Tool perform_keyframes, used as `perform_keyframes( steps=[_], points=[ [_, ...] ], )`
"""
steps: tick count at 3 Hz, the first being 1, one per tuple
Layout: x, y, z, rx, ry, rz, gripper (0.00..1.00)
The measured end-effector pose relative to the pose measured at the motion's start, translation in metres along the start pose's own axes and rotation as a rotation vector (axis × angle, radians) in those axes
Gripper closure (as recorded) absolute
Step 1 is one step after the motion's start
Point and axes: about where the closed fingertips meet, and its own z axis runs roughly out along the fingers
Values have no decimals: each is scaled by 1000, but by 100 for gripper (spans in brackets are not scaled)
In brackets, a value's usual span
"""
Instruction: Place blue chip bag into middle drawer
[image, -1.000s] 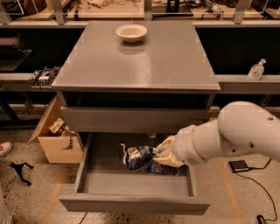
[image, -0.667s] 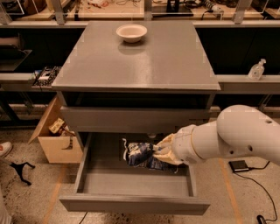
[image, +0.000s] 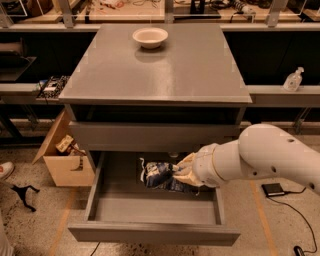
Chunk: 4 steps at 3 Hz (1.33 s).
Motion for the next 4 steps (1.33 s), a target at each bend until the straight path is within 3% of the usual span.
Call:
perform_keyframes(
  steps=[2,4],
  points=[
    [53,-31,86,35,15,38,100],
    [98,-48,179,35,27,151,100]
  ],
)
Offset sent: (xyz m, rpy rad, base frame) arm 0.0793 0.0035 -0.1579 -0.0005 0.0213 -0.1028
